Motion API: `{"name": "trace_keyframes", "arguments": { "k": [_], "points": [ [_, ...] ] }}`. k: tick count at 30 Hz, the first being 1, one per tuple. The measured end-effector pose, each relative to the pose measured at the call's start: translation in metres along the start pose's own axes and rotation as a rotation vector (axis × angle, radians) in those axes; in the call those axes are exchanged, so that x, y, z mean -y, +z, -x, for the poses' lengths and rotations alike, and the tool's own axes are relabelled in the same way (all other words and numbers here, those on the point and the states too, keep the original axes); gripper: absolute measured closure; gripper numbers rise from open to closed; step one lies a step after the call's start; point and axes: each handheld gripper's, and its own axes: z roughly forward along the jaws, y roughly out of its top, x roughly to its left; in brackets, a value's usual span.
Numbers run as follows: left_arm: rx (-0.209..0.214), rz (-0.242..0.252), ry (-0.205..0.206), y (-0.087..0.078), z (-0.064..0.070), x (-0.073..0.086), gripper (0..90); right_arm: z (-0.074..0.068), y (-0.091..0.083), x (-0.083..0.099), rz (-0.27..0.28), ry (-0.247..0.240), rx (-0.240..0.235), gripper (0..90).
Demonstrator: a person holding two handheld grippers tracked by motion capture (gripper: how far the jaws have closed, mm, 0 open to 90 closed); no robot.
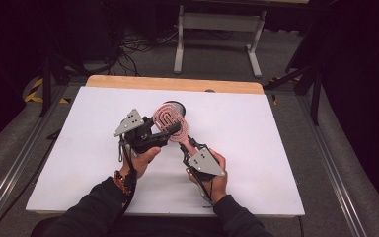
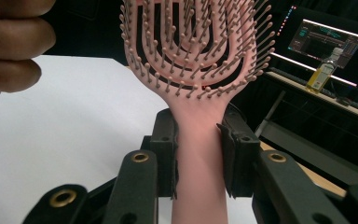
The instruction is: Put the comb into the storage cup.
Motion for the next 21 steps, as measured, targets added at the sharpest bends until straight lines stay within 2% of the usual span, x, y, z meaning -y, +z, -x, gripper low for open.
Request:
{"name": "trace_keyframes", "arguments": {
  "k": [5, 6, 7, 16, 21],
  "points": [
    [0.006, 0.015, 0.0, -0.0021, -0.0009, -0.0005, 55.1, -0.0016, 0.0018, 0.0021, -0.013, 0.013, -0.004, 70.0],
    [0.009, 0.025, 0.003, -0.003, -0.0008, -0.0009, 55.1, -0.0016, 0.0018, 0.0021, -0.013, 0.013, -0.004, 70.0],
    [0.028, 0.024, 0.007, -0.003, -0.0005, -0.0016, 59.1, -0.0029, 0.0027, 0.0042, -0.017, 0.019, -0.002, 70.0],
    [0.062, 0.023, 0.03, -0.0038, 0.0025, -0.0023, 62.5, -0.0032, 0.0047, 0.0056, -0.029, 0.026, -0.003, 69.8],
    [0.078, 0.021, 0.056, -0.005, 0.0051, -0.0038, 63.0, -0.0042, 0.0051, 0.006, -0.029, 0.026, -0.013, 69.1]
  ]
}}
